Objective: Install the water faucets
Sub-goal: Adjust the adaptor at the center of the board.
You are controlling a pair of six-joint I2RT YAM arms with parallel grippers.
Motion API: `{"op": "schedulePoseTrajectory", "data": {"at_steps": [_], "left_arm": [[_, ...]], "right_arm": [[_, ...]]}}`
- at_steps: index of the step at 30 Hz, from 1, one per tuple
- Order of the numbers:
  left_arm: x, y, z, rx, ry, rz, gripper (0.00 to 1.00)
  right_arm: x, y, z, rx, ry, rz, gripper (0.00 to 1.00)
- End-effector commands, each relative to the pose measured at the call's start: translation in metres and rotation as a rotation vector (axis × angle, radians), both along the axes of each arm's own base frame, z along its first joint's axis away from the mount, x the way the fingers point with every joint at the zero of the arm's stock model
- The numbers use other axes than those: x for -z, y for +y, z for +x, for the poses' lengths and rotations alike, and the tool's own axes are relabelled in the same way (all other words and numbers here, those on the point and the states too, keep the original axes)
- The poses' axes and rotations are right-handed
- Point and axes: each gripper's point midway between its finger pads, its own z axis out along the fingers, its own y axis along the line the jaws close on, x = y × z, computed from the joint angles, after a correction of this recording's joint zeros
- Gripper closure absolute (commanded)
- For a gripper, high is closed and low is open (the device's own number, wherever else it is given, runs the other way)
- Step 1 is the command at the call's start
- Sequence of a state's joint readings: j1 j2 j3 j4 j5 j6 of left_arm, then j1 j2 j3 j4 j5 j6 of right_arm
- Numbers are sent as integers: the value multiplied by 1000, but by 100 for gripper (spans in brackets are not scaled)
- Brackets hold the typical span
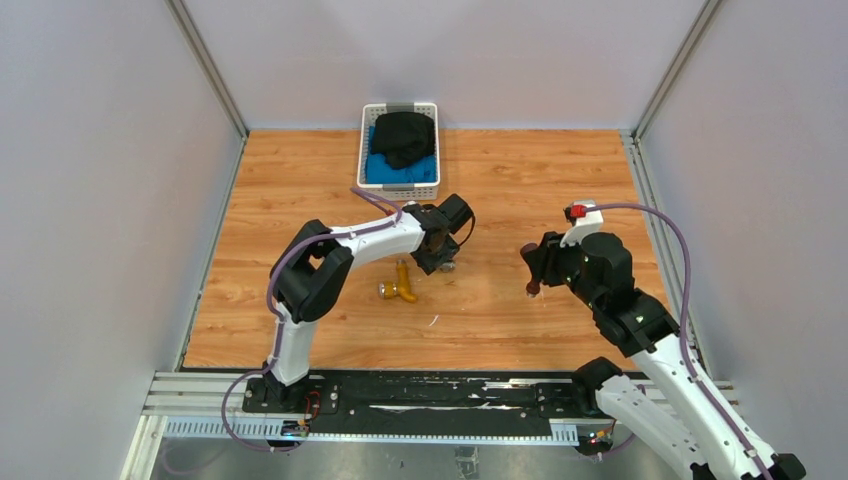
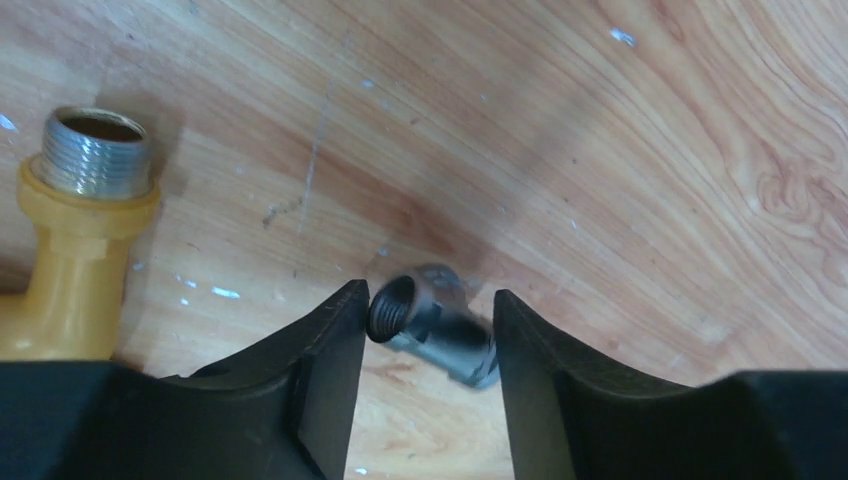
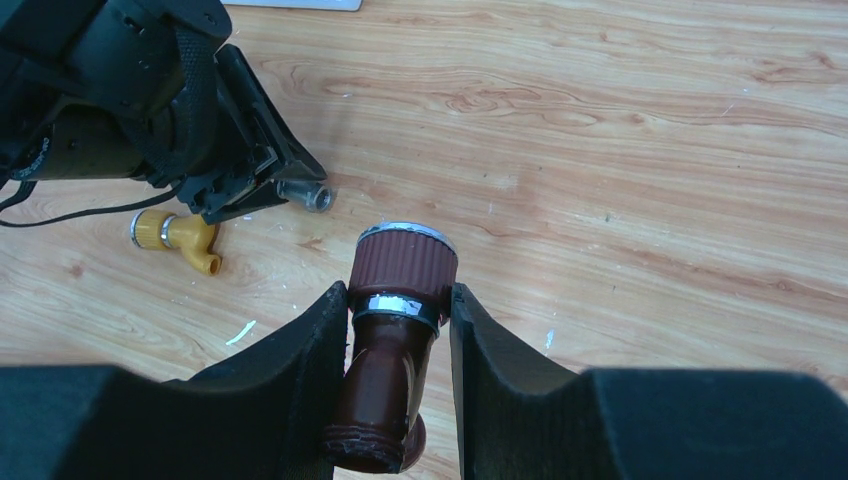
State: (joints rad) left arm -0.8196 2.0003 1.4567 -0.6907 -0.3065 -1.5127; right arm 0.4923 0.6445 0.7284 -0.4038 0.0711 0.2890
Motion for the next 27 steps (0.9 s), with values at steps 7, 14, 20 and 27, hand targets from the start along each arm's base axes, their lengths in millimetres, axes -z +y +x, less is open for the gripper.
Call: {"op": "schedulePoseTrajectory", "data": {"at_steps": [7, 14, 20, 27], "left_arm": [[-3, 23, 14, -39, -32, 59, 57], [-2, 12, 8, 28, 16, 38, 45], [3, 12, -1, -13, 54, 6, 48], [9, 7, 1, -24, 62, -9, 60]], "right_arm": [[5, -6, -7, 0, 8, -13, 100], [6, -6, -7, 3, 10, -12, 100], [9, -6, -6, 5, 20, -15, 100], [10, -6, -7, 1, 23, -12, 100]]}}
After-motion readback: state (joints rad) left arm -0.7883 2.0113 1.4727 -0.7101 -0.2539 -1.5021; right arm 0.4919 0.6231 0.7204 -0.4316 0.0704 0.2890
